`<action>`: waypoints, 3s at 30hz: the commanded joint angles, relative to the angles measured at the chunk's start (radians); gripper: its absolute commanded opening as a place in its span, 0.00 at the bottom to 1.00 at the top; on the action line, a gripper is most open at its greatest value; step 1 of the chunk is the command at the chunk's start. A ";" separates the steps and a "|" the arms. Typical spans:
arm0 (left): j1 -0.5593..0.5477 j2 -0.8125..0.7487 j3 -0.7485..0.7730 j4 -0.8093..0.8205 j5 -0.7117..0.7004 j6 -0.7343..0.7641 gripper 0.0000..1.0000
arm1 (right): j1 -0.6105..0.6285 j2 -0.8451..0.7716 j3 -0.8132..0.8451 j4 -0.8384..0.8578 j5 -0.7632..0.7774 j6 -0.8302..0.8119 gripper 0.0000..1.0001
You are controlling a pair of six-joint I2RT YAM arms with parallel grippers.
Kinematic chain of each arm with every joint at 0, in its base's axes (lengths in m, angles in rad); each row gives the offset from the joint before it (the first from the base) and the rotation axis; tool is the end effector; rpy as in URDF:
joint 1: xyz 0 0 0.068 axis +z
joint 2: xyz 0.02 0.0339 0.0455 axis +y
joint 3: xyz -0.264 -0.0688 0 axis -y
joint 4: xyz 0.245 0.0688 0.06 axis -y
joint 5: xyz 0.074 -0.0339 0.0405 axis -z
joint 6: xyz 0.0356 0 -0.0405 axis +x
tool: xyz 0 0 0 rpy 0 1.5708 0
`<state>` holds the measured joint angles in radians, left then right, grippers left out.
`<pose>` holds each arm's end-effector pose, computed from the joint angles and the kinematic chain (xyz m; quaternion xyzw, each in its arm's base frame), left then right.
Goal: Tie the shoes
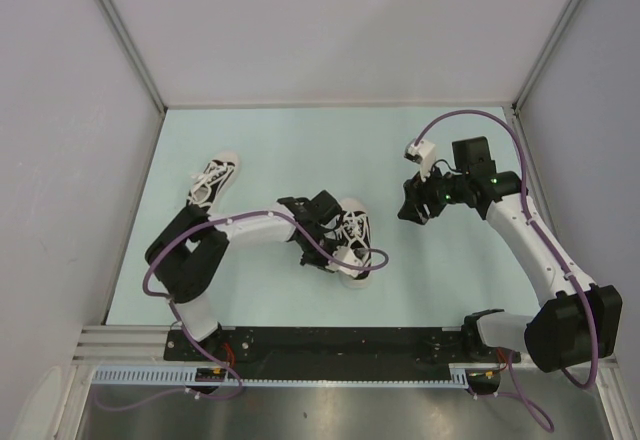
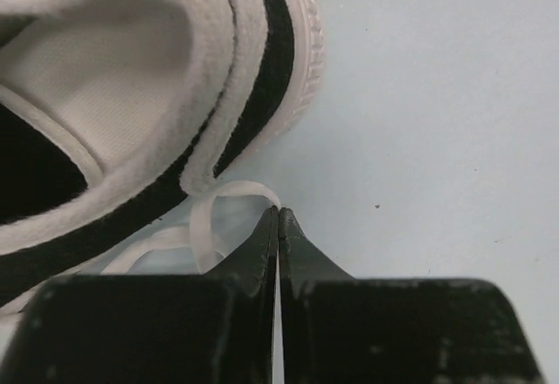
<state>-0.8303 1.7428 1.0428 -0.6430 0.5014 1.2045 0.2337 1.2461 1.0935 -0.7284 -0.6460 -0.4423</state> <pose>0.1999 -0.2440 0.1592 0.8336 0.4819 -0.2217 0.1540 0.2404 0.0793 0.3068 -0.3972 0.8064 0.2637 0.3500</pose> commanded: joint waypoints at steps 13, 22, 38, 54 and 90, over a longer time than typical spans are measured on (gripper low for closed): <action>-0.039 -0.098 0.370 -0.165 0.290 -0.115 0.00 | -0.013 -0.050 -0.007 0.001 -0.029 -0.010 0.59; -0.119 -0.002 0.418 -0.084 0.255 -0.201 0.00 | -0.030 -0.059 -0.014 -0.008 -0.034 -0.024 0.59; -0.113 -0.026 0.314 0.049 0.250 -0.290 0.47 | -0.033 -0.051 -0.014 -0.002 -0.041 -0.022 0.60; 0.212 -0.238 -0.014 -0.084 0.207 0.254 0.38 | -0.031 0.003 -0.014 0.041 -0.095 0.047 0.59; 0.097 -0.127 0.094 -0.168 0.222 0.215 0.00 | -0.047 -0.028 -0.014 0.000 -0.095 0.020 0.57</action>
<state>-0.7364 1.7535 1.1084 -0.7380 0.5800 1.4315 0.1925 1.2507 1.0775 -0.7303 -0.7139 -0.4194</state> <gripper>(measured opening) 0.005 0.575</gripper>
